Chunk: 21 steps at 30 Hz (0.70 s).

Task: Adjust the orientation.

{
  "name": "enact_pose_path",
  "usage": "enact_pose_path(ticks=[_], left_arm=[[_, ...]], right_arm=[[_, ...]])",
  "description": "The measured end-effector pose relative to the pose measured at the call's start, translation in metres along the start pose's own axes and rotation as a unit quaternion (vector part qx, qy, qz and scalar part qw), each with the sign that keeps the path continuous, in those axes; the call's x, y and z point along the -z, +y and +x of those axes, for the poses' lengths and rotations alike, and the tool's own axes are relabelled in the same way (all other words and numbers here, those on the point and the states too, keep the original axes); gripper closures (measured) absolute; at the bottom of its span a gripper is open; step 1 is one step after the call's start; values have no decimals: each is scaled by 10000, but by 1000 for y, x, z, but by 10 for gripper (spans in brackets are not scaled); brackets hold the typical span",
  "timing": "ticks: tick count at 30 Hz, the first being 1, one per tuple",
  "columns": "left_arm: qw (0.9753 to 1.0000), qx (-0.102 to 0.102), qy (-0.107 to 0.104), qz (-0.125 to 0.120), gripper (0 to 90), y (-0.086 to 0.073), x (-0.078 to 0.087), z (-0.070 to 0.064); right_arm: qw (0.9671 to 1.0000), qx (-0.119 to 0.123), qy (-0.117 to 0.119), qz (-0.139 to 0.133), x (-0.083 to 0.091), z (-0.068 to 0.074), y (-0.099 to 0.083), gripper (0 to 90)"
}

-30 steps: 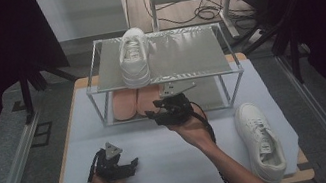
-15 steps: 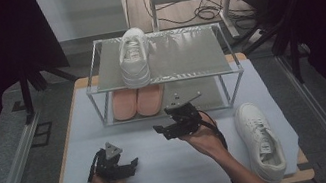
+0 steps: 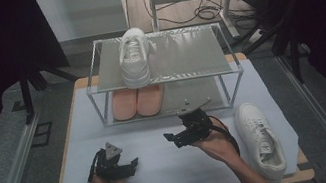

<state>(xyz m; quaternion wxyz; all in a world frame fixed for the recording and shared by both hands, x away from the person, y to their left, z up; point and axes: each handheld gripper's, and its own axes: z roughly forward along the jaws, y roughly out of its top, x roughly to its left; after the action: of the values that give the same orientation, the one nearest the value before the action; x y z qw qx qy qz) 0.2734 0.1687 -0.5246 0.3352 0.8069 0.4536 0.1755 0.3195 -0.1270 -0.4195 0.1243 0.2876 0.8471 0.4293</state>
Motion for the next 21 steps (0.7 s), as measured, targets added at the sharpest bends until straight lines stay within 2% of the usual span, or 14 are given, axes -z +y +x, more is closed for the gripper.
enact_pose_path(ticks=[4,8,13,15,21], left_arm=[[10000,0,3,-8,163,0,0,0],[10000,0,7,-9,163,0,0,0],[10000,0,5,-9,163,0,0,0],[10000,1,4,-9,163,0,0,0],[10000,1,4,-8,163,0,0,0]], right_arm=[[10000,-79,5,53,5,-4,-5,127],[9997,-217,58,-7,12,-8,-9,124],[9997,-246,-32,-29,21,-16,-16,113],[9993,-369,-19,-20,25,-20,-19,113],[9986,-435,-286,90,39,-32,-27,110]])
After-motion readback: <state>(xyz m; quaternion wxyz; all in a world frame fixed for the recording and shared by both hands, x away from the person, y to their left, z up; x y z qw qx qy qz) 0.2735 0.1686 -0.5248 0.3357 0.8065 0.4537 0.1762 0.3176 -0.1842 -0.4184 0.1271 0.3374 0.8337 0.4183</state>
